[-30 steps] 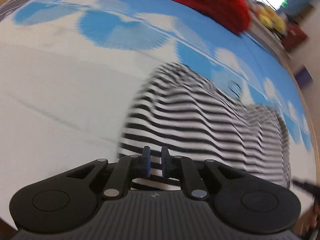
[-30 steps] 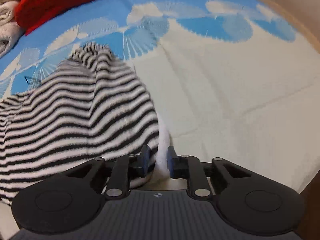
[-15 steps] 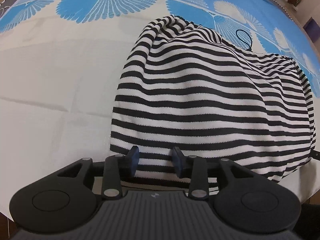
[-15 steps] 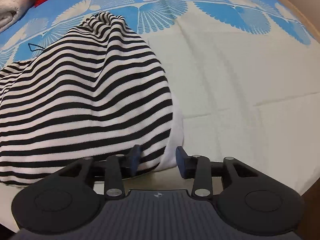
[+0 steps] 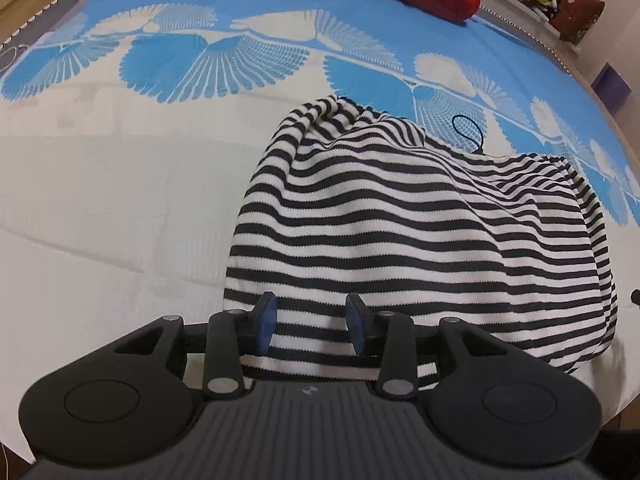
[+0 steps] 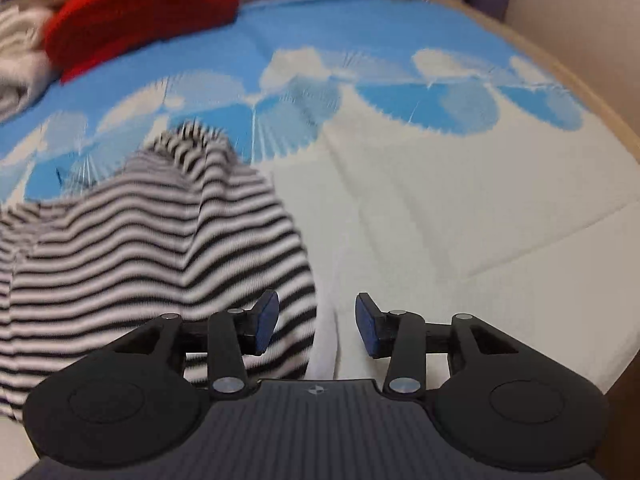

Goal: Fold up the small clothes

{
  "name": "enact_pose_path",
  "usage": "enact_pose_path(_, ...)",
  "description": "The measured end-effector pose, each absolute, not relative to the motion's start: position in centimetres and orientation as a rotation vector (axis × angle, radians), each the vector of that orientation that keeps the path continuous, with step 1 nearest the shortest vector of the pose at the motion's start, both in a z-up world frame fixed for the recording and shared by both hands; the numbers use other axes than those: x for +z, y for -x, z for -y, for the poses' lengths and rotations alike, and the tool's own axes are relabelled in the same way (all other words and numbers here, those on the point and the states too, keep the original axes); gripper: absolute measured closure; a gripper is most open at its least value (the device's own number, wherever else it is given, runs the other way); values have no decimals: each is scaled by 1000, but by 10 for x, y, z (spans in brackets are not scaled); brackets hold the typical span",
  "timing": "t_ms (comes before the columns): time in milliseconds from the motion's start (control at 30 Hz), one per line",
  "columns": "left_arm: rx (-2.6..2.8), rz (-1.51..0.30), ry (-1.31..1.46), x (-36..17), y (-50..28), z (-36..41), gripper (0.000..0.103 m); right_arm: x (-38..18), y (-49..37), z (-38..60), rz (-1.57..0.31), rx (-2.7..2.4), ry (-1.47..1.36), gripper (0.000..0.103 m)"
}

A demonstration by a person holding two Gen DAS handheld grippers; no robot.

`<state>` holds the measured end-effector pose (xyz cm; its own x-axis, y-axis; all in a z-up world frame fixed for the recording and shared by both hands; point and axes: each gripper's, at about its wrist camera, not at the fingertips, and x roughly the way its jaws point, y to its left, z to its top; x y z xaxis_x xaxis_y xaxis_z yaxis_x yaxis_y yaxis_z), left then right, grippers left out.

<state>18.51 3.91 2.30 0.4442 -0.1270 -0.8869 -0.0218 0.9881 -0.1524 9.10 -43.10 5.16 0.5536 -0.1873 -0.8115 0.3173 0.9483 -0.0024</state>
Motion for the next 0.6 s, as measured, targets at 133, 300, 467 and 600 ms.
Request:
enact_pose_path(133, -68, -1095, 137, 25, -185, -36, 61, 56, -89, 434, -908, -303, -167, 59)
enact_pose_path(300, -70, -1083, 122, 26, -185, -33, 61, 59, -89, 431, -883, -301, -170, 59)
enact_pose_path(467, -70, -1076, 116, 26, -183, -34, 61, 67, -87, 427, -838, -311, -155, 59)
enact_pose_path(600, -72, -1071, 106, 27, -182, -35, 61, 86, -87, 421, -773, -288, -58, 59)
